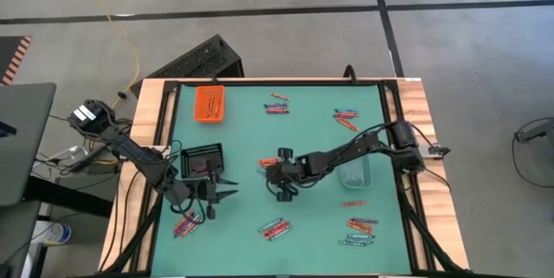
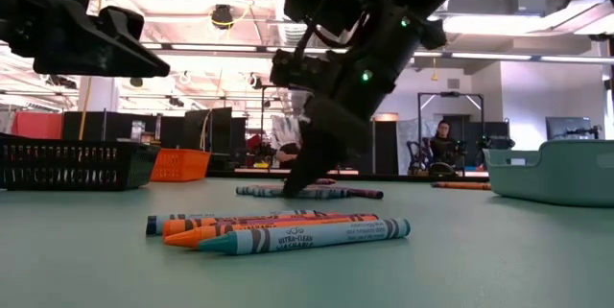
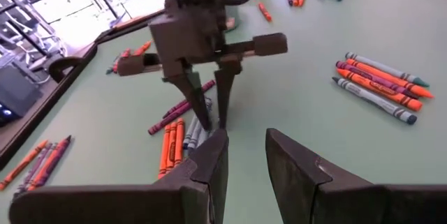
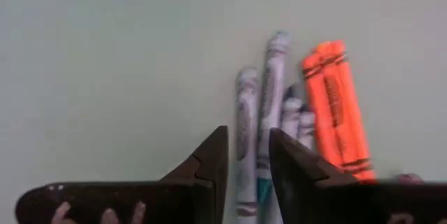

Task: Sort crayons
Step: Put the light blue crayon into the blue bin

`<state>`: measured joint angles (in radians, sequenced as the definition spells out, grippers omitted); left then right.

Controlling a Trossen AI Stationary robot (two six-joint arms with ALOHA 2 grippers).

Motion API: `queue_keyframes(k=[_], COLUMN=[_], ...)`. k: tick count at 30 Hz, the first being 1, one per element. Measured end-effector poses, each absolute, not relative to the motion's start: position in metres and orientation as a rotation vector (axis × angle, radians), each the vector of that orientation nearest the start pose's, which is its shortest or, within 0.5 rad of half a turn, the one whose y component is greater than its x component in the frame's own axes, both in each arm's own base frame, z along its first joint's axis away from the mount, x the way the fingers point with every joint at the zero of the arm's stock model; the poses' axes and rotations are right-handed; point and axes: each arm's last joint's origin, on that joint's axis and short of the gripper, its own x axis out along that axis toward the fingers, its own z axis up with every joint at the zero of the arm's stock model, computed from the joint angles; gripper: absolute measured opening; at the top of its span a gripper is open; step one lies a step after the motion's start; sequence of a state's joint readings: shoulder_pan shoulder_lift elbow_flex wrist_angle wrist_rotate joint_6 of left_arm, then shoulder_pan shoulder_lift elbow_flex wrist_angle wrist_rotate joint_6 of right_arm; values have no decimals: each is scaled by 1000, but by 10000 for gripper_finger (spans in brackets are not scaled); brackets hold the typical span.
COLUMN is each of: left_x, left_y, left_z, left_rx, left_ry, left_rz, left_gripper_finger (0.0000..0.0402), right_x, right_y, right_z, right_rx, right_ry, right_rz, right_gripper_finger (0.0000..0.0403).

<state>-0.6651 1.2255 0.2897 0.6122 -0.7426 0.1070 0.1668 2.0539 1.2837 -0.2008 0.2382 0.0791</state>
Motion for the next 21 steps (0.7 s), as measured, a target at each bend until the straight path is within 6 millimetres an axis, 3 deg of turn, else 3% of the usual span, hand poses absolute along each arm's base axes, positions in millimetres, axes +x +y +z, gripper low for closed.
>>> queue_keyframes(k=[6, 9, 15, 21], left_x=[177, 177, 177, 176], left_y=[-114, -114, -114, -114], left_z=[162, 162, 162, 162], left_rx=[311, 311, 311, 311], left_ry=[246, 246, 246, 247], left_rz=[60, 60, 60, 60], left_gripper_finger=[86, 86, 86, 86], right_x=[414, 414, 411, 408], right_y=[64, 65, 66, 63], right_z=[101, 97, 107, 123], right_rx=[-120, -114, -95, -84], right_ry=[996, 1003, 997, 975], right_rz=[-86, -98, -114, -114], right_gripper_finger=[107, 107, 97, 38])
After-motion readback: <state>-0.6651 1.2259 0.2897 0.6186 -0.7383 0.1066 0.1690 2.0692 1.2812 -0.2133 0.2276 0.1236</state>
